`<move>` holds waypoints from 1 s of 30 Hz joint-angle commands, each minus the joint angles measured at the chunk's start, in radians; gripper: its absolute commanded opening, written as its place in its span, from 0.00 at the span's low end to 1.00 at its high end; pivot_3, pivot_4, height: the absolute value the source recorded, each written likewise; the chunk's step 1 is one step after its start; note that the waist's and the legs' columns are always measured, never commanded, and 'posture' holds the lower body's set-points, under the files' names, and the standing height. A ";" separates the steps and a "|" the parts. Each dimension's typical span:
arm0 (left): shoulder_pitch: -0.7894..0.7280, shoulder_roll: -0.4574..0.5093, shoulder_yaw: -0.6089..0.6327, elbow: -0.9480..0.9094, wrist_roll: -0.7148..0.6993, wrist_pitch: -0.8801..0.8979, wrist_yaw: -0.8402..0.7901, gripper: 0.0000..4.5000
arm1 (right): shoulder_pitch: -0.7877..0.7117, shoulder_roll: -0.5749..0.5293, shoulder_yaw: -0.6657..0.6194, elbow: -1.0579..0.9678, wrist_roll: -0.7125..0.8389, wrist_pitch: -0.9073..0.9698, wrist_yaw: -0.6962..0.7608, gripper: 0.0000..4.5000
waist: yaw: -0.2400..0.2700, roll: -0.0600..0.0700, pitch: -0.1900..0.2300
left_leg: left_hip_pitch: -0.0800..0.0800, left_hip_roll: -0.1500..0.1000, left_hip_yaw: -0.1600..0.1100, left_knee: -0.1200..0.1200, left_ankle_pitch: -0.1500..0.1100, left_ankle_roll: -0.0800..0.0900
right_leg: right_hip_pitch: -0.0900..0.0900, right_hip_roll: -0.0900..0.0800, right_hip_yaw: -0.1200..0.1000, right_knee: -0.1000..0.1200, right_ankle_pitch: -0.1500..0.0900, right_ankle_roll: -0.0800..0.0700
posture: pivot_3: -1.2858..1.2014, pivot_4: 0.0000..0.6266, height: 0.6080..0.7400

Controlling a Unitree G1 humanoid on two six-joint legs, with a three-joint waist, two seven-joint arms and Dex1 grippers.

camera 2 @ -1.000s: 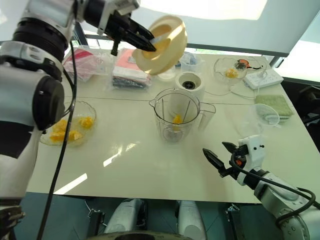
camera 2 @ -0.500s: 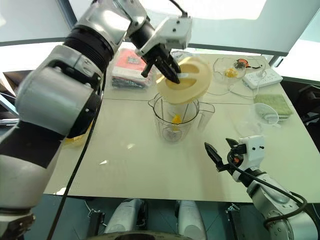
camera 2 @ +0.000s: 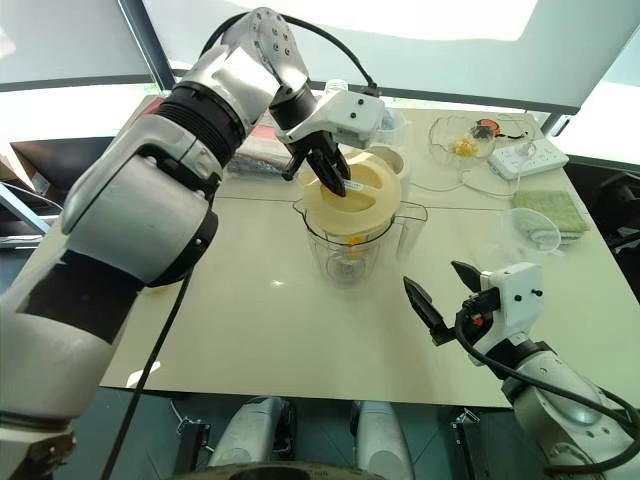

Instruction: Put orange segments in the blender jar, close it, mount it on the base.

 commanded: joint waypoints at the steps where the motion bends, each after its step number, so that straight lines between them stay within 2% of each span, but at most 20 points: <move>1: 0.000 -0.012 -0.054 0.010 0.002 -0.035 -0.004 0.05 | 0.012 0.002 -0.028 -0.060 0.002 -0.020 -0.019 1.00 | -0.001 0.000 0.000 | 0.000 0.000 0.000 0.000 0.000 0.000 | 0.000 0.000 0.000 0.000 0.000 0.000 | 0.52 0.24 1.00; 8: 0.017 -0.029 -0.136 0.019 -0.033 -0.060 -0.004 0.05 | 0.037 0.030 -0.026 -0.119 0.049 -0.071 -0.022 1.00 | -0.001 0.001 0.000 | 0.001 0.000 0.000 0.000 0.000 0.000 | 0.001 0.000 0.000 0.000 0.000 0.000 | 0.52 0.24 1.00; 14: 0.037 -0.019 -0.211 0.004 -0.089 -0.068 -0.004 0.05 | 0.091 -0.006 -0.046 -0.127 0.077 -0.112 0.007 1.00 | -0.001 0.001 -0.001 | 0.002 0.000 0.000 0.001 0.000 0.000 | 0.003 0.000 0.000 0.000 0.000 0.000 | 0.52 0.24 1.00; 19: 0.055 0.001 -0.283 -0.029 -0.171 -0.059 -0.004 0.05 | 0.061 -0.012 -0.040 -0.097 0.083 -0.130 0.016 1.00 | -0.001 0.001 -0.001 | 0.005 0.000 -0.001 0.001 0.000 0.000 | 0.006 0.000 0.000 0.000 0.000 -0.001 | 0.52 0.24 1.00; 22: 0.062 0.019 -0.331 -0.051 -0.218 -0.049 -0.004 0.05 | 0.032 -0.022 -0.022 -0.053 0.044 -0.129 0.022 1.00 | -0.001 0.001 -0.001 | 0.006 0.000 -0.001 0.001 0.000 0.000 | 0.007 0.000 0.000 0.000 0.000 -0.001 | 0.52 0.24 1.00; 25: 0.072 0.038 -0.373 -0.076 -0.277 -0.017 -0.004 0.05 | -0.032 -0.017 0.055 0.060 -0.030 -0.150 0.055 1.00 | -0.004 0.001 -0.001 | 0.006 0.000 -0.001 0.001 0.000 0.000 | 0.007 0.000 0.000 0.000 0.000 -0.001 | 0.52 0.24 1.00; 30: 0.087 0.099 -0.519 -0.158 -0.420 0.006 -0.004 0.05 | -0.136 0.001 0.154 0.215 -0.124 -0.203 0.113 1.00 | -0.003 0.002 -0.001 | 0.007 0.001 -0.001 0.001 0.000 0.000 | 0.007 0.000 0.000 0.000 0.000 -0.001 | 0.52 0.24 1.00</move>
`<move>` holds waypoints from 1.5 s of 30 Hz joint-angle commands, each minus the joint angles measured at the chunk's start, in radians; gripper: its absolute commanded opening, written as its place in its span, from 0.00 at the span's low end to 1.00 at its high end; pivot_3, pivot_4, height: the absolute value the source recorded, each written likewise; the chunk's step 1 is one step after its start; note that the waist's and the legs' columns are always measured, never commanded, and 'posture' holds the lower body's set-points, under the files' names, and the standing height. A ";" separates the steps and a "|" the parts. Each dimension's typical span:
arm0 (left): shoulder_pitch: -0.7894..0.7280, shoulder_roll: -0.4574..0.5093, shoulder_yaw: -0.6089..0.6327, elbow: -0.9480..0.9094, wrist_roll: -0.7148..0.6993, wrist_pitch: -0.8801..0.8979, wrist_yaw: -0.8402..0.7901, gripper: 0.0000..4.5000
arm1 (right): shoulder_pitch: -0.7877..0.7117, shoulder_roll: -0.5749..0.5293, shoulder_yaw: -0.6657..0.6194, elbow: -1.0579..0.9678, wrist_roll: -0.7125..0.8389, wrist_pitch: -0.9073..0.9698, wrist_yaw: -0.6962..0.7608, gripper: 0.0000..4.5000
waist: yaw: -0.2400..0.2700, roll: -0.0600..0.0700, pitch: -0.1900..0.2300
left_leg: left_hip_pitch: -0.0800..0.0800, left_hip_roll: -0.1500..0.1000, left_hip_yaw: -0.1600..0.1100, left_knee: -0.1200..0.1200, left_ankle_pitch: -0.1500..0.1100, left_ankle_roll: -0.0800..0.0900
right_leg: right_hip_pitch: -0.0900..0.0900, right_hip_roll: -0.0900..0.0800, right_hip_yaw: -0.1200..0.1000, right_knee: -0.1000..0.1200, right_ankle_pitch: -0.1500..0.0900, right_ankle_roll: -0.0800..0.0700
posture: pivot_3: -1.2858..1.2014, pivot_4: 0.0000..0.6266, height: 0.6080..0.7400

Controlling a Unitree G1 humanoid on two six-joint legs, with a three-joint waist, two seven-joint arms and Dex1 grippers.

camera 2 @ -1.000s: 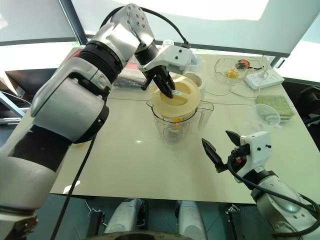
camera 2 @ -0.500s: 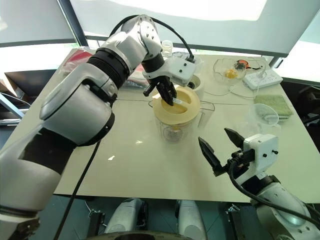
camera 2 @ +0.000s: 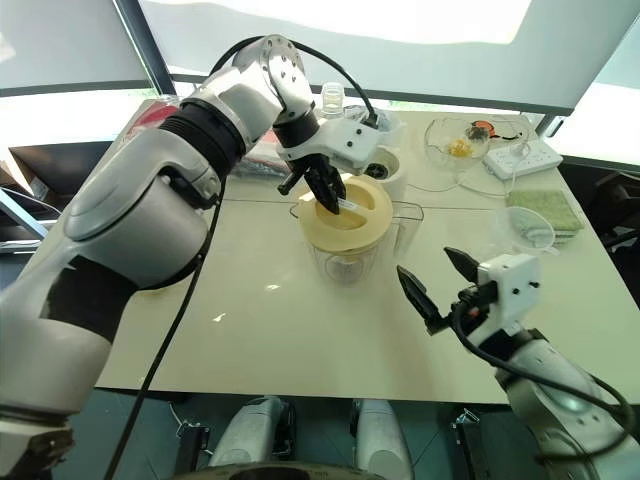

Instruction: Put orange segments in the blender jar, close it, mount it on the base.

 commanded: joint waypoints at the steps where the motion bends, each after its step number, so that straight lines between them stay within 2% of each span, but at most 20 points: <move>1: 0.030 0.029 -0.139 -0.046 -0.074 0.020 -0.005 0.05 | -0.059 0.009 0.041 0.069 -0.059 -0.058 0.038 1.00 | -0.002 0.000 0.000 | 0.000 0.000 0.000 0.000 0.000 0.000 | 0.000 0.000 0.000 0.000 0.000 0.000 | 0.52 0.24 1.00; 8: 0.021 0.062 -0.294 -0.103 -0.205 0.022 -0.005 0.05 | -0.207 0.040 0.127 0.264 -0.163 -0.135 0.098 1.00 | -0.004 0.000 0.000 | 0.001 0.000 0.000 0.000 0.000 0.000 | 0.000 0.000 0.000 0.000 0.000 0.000 | 0.52 0.24 1.00; 19: 0.024 0.042 -0.344 -0.093 -0.232 0.001 -0.005 0.05 | -0.327 0.111 0.177 0.448 -0.329 -0.238 0.067 1.00 | -0.008 0.000 0.000 | 0.002 0.000 0.000 -0.001 0.000 0.000 | 0.001 0.001 0.000 0.000 0.000 0.000 | 0.52 0.24 1.00; 22: 0.028 0.040 -0.348 -0.092 -0.231 -0.004 -0.005 0.05 | -0.338 0.130 0.175 0.471 -0.351 -0.256 0.060 0.83 | -0.007 0.000 0.000 | 0.003 -0.001 0.000 -0.001 0.000 0.000 | 0.002 0.001 0.000 -0.001 0.000 0.000 | 0.52 0.24 1.00; 26: 0.036 0.047 -0.362 -0.102 -0.234 -0.012 -0.005 0.05 | -0.327 0.141 0.173 0.455 -0.354 -0.261 0.067 0.38 | -0.007 0.000 0.000 | 0.005 0.000 0.000 -0.001 0.000 0.000 | 0.003 0.001 0.000 0.000 0.000 0.000 | 0.52 0.24 1.00; 28: 0.039 0.052 -0.364 -0.108 -0.238 -0.006 -0.005 0.05 | -0.323 0.145 0.174 0.442 -0.358 -0.257 0.067 0.22 | -0.006 0.000 0.000 | 0.005 0.000 0.000 -0.001 0.000 0.000 | 0.004 0.001 0.000 0.000 0.000 0.000 | 0.52 0.24 1.00; 34: 0.065 0.044 -0.308 -0.107 -0.247 0.097 -0.005 0.05 | -0.311 0.169 0.185 0.403 -0.377 -0.246 0.040 0.22 | -0.005 0.001 0.000 | 0.005 0.000 0.000 -0.001 -0.001 0.001 | 0.004 0.001 0.000 -0.001 -0.001 0.001 | 0.52 0.24 1.00; 45: 0.137 0.102 -0.275 -0.282 -0.289 0.377 -0.005 0.05 | -0.316 0.206 0.198 0.402 -0.410 -0.252 0.008 0.22 | -0.023 0.001 -0.001 | 0.007 0.000 0.000 -0.002 -0.002 0.003 | 0.006 0.001 0.000 -0.001 -0.002 0.002 | 0.52 0.24 1.00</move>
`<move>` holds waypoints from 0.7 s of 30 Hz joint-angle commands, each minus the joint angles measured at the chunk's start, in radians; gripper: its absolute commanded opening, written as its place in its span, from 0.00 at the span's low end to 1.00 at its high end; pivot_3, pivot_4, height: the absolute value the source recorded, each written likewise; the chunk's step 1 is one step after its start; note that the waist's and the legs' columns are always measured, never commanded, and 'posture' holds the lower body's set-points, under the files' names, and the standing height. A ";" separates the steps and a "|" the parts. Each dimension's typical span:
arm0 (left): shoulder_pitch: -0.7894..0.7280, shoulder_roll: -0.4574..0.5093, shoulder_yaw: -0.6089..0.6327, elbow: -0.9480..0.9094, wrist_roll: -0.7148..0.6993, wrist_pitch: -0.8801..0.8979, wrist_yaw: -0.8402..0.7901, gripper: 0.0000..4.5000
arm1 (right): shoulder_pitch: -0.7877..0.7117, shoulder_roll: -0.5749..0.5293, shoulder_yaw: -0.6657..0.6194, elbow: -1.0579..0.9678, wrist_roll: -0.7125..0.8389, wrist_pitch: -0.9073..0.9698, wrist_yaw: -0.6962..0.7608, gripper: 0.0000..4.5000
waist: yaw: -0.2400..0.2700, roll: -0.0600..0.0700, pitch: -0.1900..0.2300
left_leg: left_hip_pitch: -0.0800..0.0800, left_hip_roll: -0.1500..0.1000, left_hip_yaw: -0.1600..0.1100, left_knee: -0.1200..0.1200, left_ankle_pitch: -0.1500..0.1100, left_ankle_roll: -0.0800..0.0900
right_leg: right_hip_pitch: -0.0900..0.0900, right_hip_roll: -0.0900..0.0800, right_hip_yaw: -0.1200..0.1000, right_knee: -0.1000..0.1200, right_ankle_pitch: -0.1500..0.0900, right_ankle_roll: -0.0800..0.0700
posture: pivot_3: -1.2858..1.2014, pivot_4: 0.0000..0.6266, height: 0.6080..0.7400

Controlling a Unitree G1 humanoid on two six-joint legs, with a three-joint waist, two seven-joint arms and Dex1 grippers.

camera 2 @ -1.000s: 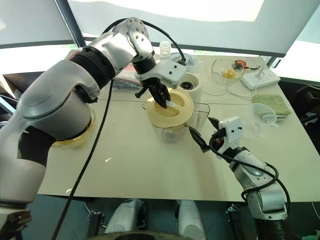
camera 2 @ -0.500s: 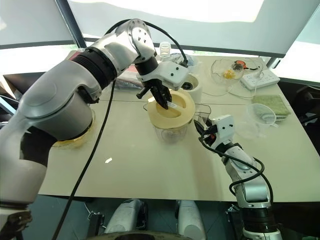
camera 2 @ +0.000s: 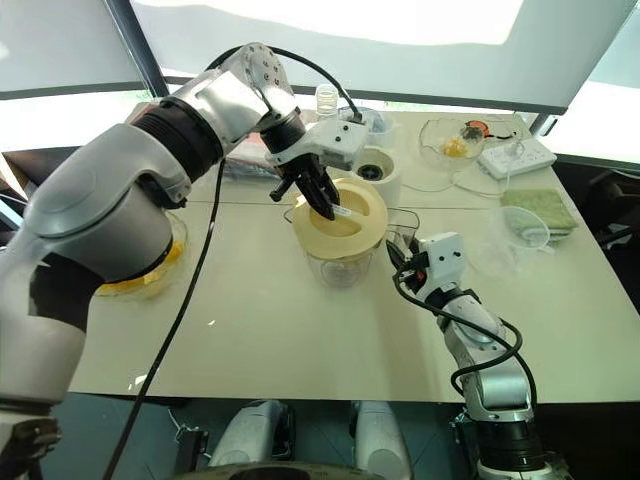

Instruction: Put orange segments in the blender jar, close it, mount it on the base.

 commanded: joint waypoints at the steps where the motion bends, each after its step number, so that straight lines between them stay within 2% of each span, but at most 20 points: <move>1: 0.121 -0.015 -0.049 -0.085 0.033 0.158 -0.053 0.05 | -0.012 0.010 -0.022 -0.046 0.004 -0.020 -0.009 0.22 | -0.001 0.001 -0.001 | 0.000 0.000 0.000 0.000 0.000 0.001 | 0.000 0.000 0.000 0.000 0.000 0.000 | 0.52 0.24 1.00; 6: 0.178 0.032 0.020 -0.229 0.031 0.334 -0.053 0.05 | -0.023 0.014 -0.029 -0.038 0.004 -0.026 -0.009 0.22 | -0.002 0.004 -0.004 | 0.001 0.000 0.000 -0.001 -0.002 0.003 | 0.001 0.000 0.000 0.000 -0.002 0.001 | 0.52 0.24 1.00; 13: 0.307 0.059 0.170 -0.386 0.216 0.529 -0.013 0.05 | -0.032 0.010 -0.042 -0.031 0.008 -0.029 0.000 0.22 | -0.001 0.008 -0.020 | 0.003 0.000 0.000 -0.001 -0.006 0.010 | 0.002 0.000 0.000 0.001 -0.006 0.002 | 0.52 0.24 1.00; 17: 0.363 0.076 0.202 -0.461 0.317 0.605 0.008 0.05 | -0.043 0.002 -0.051 -0.018 0.015 -0.030 0.009 0.22 | -0.001 0.009 -0.026 | 0.004 0.000 0.000 -0.001 -0.007 0.012 | 0.004 0.000 0.000 0.002 -0.007 0.001 | 0.52 0.24 1.00; 21: 0.387 0.064 0.229 -0.456 0.412 0.620 0.008 0.05 | -0.053 -0.004 -0.058 -0.004 0.016 -0.031 0.017 0.22 | -0.001 0.010 -0.030 | 0.007 0.000 0.000 -0.001 -0.007 0.012 | 0.006 0.000 0.000 0.002 -0.008 0.001 | 0.52 0.24 1.00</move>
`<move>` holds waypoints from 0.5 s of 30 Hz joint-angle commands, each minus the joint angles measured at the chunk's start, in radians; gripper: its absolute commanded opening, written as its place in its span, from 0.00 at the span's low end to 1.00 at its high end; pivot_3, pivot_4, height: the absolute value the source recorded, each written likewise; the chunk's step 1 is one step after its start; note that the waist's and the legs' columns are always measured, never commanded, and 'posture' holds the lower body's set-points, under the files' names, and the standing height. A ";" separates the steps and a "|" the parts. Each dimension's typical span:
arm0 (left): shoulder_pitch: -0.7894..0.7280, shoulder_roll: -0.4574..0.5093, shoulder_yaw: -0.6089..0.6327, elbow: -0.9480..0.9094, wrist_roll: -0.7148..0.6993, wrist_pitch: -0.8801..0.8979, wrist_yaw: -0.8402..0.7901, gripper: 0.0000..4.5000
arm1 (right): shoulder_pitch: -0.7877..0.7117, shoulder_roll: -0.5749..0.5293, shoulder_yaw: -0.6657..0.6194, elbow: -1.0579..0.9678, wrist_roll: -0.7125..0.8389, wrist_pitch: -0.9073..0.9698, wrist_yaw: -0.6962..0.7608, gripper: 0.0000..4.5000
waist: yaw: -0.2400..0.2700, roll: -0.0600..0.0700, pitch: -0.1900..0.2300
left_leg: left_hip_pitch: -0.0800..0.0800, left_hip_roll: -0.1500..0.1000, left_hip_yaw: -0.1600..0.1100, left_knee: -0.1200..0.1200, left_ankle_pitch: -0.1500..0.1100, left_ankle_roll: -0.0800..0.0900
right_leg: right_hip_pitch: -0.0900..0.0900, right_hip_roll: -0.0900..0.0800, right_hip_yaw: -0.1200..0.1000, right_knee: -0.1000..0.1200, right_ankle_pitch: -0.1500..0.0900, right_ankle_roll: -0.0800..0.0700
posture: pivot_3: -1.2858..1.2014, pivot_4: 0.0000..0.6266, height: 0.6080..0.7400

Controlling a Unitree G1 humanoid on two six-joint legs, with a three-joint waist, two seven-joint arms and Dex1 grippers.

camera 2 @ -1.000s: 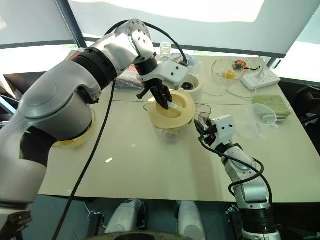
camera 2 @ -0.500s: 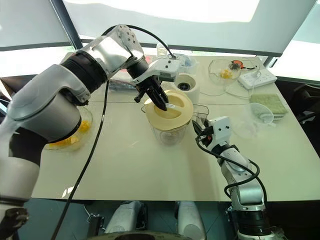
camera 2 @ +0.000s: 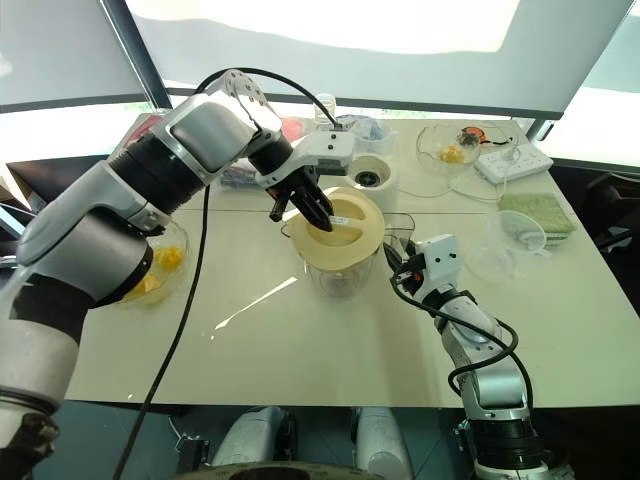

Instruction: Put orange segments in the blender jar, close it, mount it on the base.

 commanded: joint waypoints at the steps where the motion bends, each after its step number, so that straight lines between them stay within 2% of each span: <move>1: 0.157 -0.033 -0.146 0.049 0.103 0.076 -0.065 0.05 | -0.045 -0.009 -0.060 -0.037 0.023 -0.031 -0.002 0.22 | 0.000 0.001 -0.001 | 0.001 0.000 0.000 0.000 0.000 0.000 | 0.001 0.000 0.000 0.000 0.000 0.000 | 0.52 0.24 1.00; 6: 0.159 -0.052 -0.138 0.078 0.172 0.120 -0.094 0.05 | -0.048 -0.008 -0.060 -0.031 0.018 -0.034 -0.005 0.22 | 0.000 0.003 -0.002 | 0.014 0.002 -0.001 -0.002 -0.001 0.000 | 0.013 -0.001 0.000 -0.002 -0.002 -0.001 | 0.52 0.24 1.00; 10: 0.168 -0.067 -0.133 0.080 0.201 0.184 -0.106 0.05 | -0.044 -0.002 -0.059 -0.031 0.014 -0.039 -0.012 0.22 | 0.000 0.004 -0.005 | 0.014 0.002 -0.001 -0.003 -0.001 0.000 | 0.013 -0.002 0.000 -0.002 -0.002 -0.001 | 0.52 0.24 1.00; 15: 0.168 -0.141 -0.084 0.149 0.231 0.351 -0.018 0.05 | -0.037 0.003 -0.061 -0.033 0.010 -0.044 -0.016 0.22 | 0.001 0.003 -0.010 | 0.014 0.001 -0.001 -0.005 -0.001 0.000 | 0.013 -0.002 0.000 -0.002 -0.004 -0.001 | 0.52 0.24 1.00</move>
